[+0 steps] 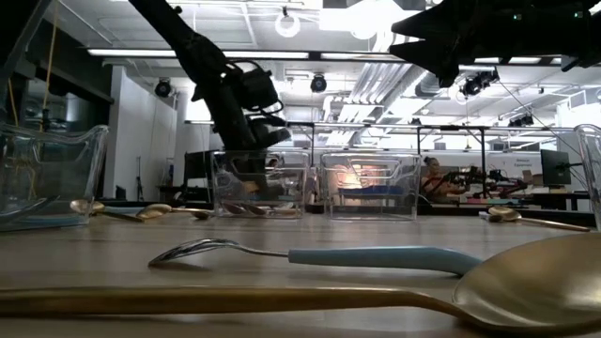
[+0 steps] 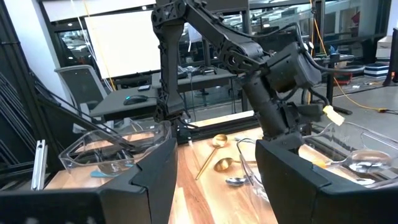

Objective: Sort silverware by color (type)
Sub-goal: Put the yellow spoon into the top left transparent bin

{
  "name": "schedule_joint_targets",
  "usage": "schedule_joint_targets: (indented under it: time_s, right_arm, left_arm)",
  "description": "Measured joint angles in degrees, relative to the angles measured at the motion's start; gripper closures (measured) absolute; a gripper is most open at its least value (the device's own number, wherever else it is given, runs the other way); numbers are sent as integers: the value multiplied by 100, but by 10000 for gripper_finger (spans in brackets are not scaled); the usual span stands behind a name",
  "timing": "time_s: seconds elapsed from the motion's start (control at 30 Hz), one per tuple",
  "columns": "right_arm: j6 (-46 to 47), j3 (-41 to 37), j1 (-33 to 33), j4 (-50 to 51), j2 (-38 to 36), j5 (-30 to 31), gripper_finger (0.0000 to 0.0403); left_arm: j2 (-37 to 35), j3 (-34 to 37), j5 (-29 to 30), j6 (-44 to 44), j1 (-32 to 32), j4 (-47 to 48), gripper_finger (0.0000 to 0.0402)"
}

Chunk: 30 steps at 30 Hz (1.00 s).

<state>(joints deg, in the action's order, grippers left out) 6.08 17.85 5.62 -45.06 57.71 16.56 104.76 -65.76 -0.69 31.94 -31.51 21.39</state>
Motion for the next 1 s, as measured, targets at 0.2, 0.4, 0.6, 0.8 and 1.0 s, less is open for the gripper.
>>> schedule_joint_targets:
  time_s: [0.2,0.4,0.6,0.8,1.0]
  right_arm:
    - [35,0,0,-1,0,0,201]
    - [33,0,1,-2,0,0,201]
    - [37,2,0,-2,0,0,201]
    - [35,2,0,-2,0,0,201]
    - [33,4,0,-2,0,0,201]
  left_arm:
    - [147,0,-8,44,1,-35,387]
    - [185,0,-7,44,2,-16,377]
    - [185,0,-5,44,2,-27,360]
    - [185,0,12,1,2,-27,357]
    - [185,0,105,-114,2,-27,356]
